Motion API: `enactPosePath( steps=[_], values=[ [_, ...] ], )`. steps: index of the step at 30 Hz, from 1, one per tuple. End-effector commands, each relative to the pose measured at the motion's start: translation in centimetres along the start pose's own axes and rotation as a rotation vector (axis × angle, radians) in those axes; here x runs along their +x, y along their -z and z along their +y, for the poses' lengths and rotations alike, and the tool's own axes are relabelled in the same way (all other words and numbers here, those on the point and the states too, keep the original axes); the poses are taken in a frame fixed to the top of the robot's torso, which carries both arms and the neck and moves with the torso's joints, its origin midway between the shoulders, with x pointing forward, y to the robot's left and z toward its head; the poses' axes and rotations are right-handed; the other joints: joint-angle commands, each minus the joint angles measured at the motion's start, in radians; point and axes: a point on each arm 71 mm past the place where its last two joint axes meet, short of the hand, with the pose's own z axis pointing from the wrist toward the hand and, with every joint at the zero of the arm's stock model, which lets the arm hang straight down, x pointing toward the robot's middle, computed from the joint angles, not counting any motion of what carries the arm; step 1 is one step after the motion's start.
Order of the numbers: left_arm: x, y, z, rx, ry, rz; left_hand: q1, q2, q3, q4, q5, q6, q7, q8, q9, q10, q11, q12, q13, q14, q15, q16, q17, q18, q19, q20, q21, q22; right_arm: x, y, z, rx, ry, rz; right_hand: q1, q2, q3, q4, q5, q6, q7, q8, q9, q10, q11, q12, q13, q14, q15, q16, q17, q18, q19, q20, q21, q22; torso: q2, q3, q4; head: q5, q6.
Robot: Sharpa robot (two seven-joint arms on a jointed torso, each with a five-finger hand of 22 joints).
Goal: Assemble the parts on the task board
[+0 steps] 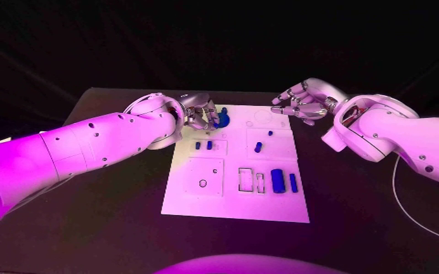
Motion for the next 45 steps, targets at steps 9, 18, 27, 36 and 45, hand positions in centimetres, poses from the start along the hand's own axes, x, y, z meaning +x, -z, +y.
enactPosePath(
  steps=[9,18,27,36,45],
  values=[
    [-0.2,0.8,1.6,-0.052,0.037,0.055,-0.016,-0.001,0.008,0.001,0.003,0.006,-0.001,-0.005,0.000,0.005,0.002,-0.006,-0.001,0.016,-0.006,0.001,0.001,-0.007,0.001,0.000,0.005,0.003,0.1,0.0,0.0,-0.003,0.006,0.013,0.007,0.001,-0.004,0.000,0.004,0.000,-0.001,0.006,-0.001,0.000,0.000,0.005,0.001,0.050,-0.001,-0.003,0.001,0.007,-0.002,0.000,-0.004,0.000,0.000,-0.0003,-0.0011,-0.001,-0.007],
    [0.2,0.8,2.1,-0.069,0.030,0.085,-0.016,-0.001,0.008,0.001,0.003,0.006,-0.001,-0.005,0.000,0.005,0.002,-0.006,-0.001,0.016,-0.006,0.001,0.001,-0.007,0.001,0.000,0.005,0.003,0.2,0.0,0.1,-0.005,0.006,0.014,0.007,0.001,-0.004,0.000,0.004,0.000,-0.001,0.006,-0.001,0.000,0.000,0.005,0.001,0.050,-0.001,-0.003,0.001,0.007,-0.002,0.000,-0.004,0.000,0.001,0.0001,-0.0022,0.000,-0.011],
    [0.5,0.8,2.3,-0.078,0.023,0.105,-0.018,-0.002,0.010,0.001,0.003,0.007,-0.002,-0.006,0.000,0.006,0.001,-0.008,-0.001,0.015,-0.006,-0.001,-0.003,-0.007,0.001,0.000,0.004,0.003,0.2,0.0,0.1,-0.006,0.006,0.015,0.006,0.001,-0.006,0.002,0.004,0.001,-0.001,0.007,-0.001,0.000,0.000,0.004,0.000,0.050,-0.001,-0.003,0.001,0.007,-0.002,0.000,-0.005,-0.001,0.001,0.0004,-0.0010,0.001,-0.013],
    [0.5,0.8,2.3,-0.081,0.019,0.108,-0.018,-0.001,0.011,0.000,0.003,0.008,-0.003,-0.006,0.000,0.007,0.001,-0.008,-0.001,0.015,-0.007,-0.001,-0.003,-0.007,0.001,0.000,0.005,0.004,0.2,0.0,0.1,-0.006,0.006,0.014,0.006,0.001,-0.006,0.002,0.004,0.001,-0.001,0.007,-0.001,0.000,0.000,0.004,0.000,0.050,-0.001,-0.003,0.001,0.007,-0.002,0.000,-0.005,-0.001,0.001,0.0008,-0.0019,0.002,-0.014],
    [0.6,0.6,2.3,-0.083,0.005,0.112,-0.018,-0.002,0.012,-0.001,0.003,0.008,-0.003,-0.007,0.000,0.008,0.001,-0.009,-0.001,0.015,-0.007,-0.002,-0.005,-0.007,0.001,0.000,0.006,0.005,0.2,0.0,0.1,-0.006,0.006,0.015,0.006,0.001,-0.006,0.002,0.004,0.001,-0.001,0.007,-0.001,0.000,0.000,0.004,0.000,0.050,-0.001,-0.003,0.001,0.007,-0.002,0.000,-0.005,-0.001,0.001,0.0006,-0.0013,0.003,-0.016]
  ],
)
